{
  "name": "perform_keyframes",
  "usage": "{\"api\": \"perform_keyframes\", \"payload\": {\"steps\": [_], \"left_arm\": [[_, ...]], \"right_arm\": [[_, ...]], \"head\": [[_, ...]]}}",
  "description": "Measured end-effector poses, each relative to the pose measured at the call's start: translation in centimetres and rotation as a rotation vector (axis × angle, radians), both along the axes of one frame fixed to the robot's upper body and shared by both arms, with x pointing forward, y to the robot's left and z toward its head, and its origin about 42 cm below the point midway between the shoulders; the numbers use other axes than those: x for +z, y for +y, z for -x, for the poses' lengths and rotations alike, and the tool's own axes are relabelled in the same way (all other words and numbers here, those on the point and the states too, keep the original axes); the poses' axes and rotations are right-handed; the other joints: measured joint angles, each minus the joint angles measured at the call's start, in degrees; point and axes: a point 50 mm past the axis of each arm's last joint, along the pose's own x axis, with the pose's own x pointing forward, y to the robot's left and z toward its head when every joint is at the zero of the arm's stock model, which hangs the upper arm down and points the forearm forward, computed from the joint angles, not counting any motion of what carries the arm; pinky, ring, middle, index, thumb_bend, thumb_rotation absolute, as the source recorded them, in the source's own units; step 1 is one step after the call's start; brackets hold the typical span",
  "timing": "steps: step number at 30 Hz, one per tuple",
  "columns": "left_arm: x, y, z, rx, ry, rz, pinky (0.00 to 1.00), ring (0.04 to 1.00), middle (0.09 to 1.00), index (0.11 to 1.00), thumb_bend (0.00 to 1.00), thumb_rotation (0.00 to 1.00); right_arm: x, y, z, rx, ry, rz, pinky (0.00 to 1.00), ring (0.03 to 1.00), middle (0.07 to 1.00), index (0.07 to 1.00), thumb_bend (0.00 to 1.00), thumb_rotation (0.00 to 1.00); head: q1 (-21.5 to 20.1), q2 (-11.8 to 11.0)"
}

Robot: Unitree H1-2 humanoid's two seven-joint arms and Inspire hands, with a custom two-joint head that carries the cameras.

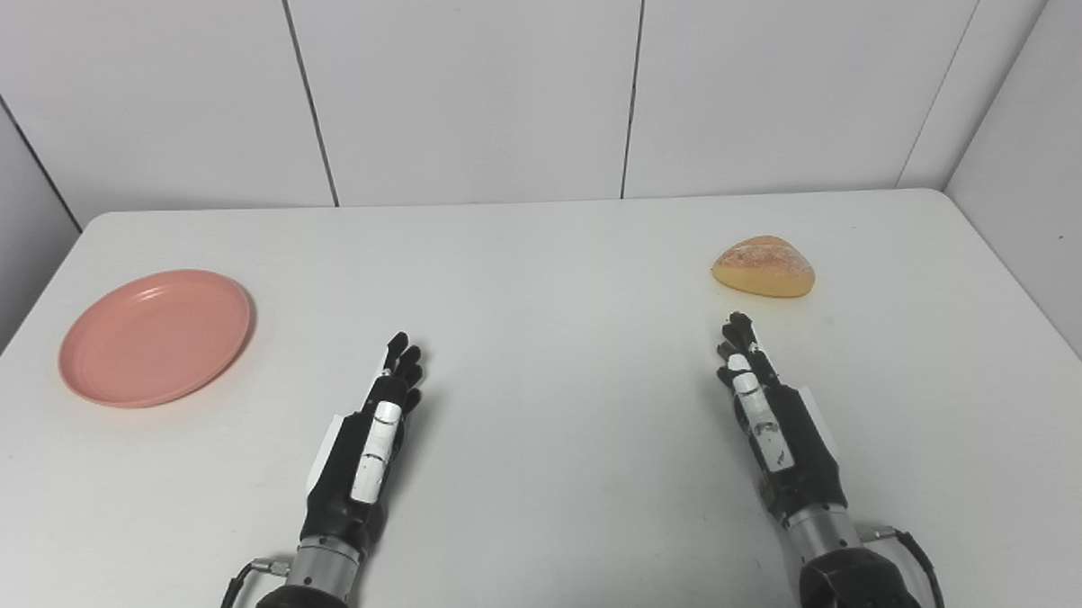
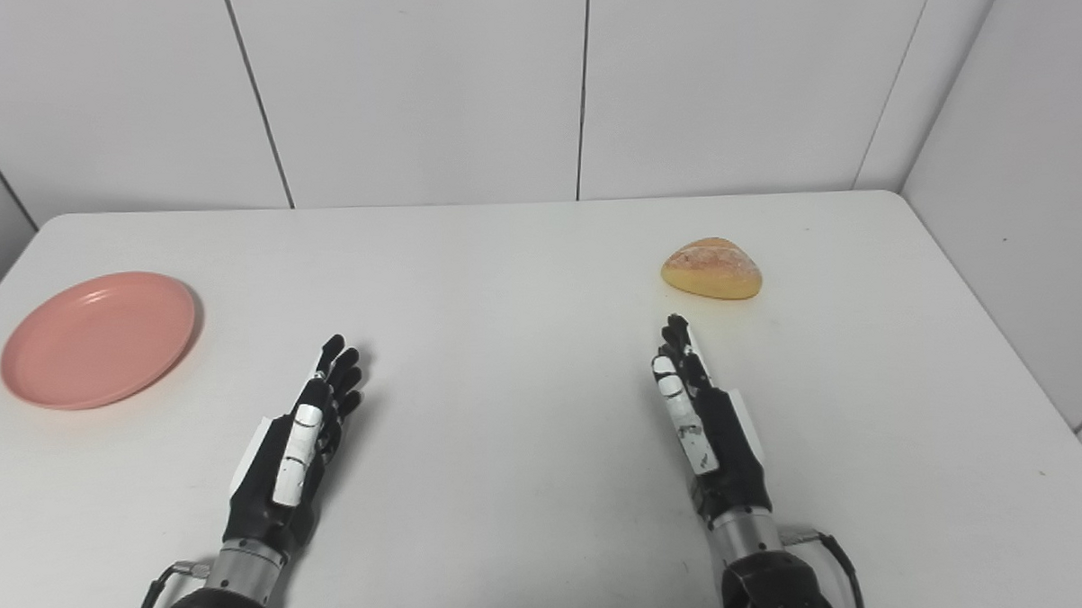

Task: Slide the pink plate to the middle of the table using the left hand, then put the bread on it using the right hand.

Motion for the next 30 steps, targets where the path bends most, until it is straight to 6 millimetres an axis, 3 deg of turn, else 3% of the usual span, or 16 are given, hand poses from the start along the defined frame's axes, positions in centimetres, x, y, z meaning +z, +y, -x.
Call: {"api": "perform_keyframes", "payload": {"steps": [2,9,11,13,17,30], "left_arm": [[0.0,0.0,0.0,0.0,0.0,0.0,1.0,1.0,1.0,1.0,0.61,1.0],[0.0,-0.6,0.0,-0.004,-0.001,-0.021,1.0,1.0,1.0,1.0,0.66,1.0],[-0.2,-1.0,0.0,-0.002,0.0,-0.045,1.0,1.0,1.0,1.0,0.67,1.0],[-0.4,-1.6,0.1,0.006,-0.002,-0.056,1.0,1.0,1.0,1.0,0.68,1.0],[-0.6,-2.9,0.1,0.017,-0.018,-0.065,1.0,1.0,1.0,1.0,0.65,1.0],[-0.8,-4.3,-0.5,0.019,-0.076,-0.054,1.0,1.0,1.0,1.0,0.62,1.0]], "right_arm": [[0.0,0.0,0.0,0.0,-0.001,0.0,1.0,1.0,1.0,1.0,0.64,0.89],[0.0,-0.4,0.0,0.02,0.0,-0.023,1.0,1.0,1.0,1.0,0.61,0.87],[0.0,-0.9,-0.1,0.026,-0.002,-0.021,1.0,1.0,1.0,1.0,0.6,0.88],[0.0,-1.7,-0.2,0.024,-0.018,-0.008,1.0,1.0,1.0,1.0,0.59,0.89],[0.0,-3.5,-1.1,0.019,-0.055,-0.019,1.0,1.0,1.0,1.0,0.58,0.89],[-0.3,-4.7,-1.5,0.014,-0.069,-0.019,1.0,1.0,1.0,1.0,0.52,0.94]], "head": [[0.0,0.0],[6.7,-1.7],[11.3,-3.2],[11.8,-3.3],[18.7,-6.0],[20.2,-9.2]]}}
